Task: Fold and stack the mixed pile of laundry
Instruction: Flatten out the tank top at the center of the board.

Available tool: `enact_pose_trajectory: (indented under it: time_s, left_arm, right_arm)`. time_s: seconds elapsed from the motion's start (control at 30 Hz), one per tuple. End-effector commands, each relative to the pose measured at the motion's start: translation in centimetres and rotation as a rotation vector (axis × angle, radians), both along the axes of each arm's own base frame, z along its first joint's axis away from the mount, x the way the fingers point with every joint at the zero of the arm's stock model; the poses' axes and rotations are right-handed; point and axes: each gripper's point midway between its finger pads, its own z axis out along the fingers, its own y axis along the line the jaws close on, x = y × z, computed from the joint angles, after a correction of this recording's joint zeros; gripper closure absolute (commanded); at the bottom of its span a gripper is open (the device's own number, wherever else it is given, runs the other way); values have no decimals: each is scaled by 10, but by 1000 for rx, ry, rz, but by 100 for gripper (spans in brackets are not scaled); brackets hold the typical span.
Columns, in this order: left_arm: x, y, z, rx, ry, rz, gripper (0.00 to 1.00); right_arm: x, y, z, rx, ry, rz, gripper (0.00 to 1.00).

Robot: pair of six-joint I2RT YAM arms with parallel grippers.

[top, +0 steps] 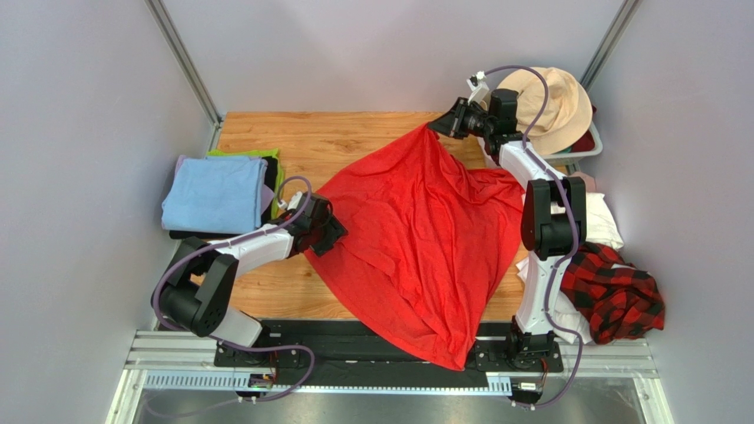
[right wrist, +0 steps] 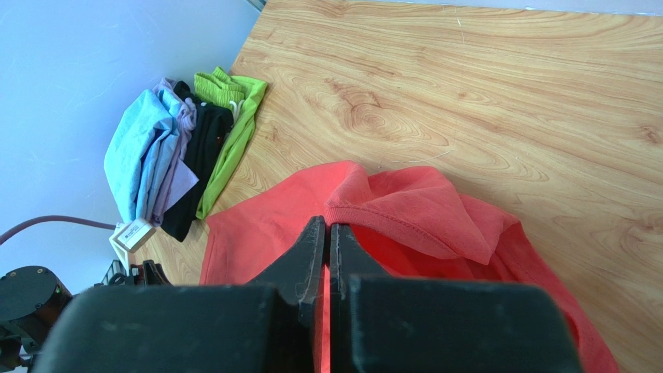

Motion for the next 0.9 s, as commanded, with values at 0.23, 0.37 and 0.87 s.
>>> enact_pose_trajectory:
  time_s: [0.23, 0.37, 0.87]
  left_arm:
    - [27, 6, 20, 25, -92, 62, 41]
    - [33, 0, 19, 1, -102, 45, 43]
    - [13, 14, 2, 51, -4, 79, 47]
  right_arm:
    - [-8, 6, 28, 26, -73, 30, 100]
    - [-9, 6, 29, 27, -76, 32, 100]
    - [-9, 5, 29, 30, -74, 33, 100]
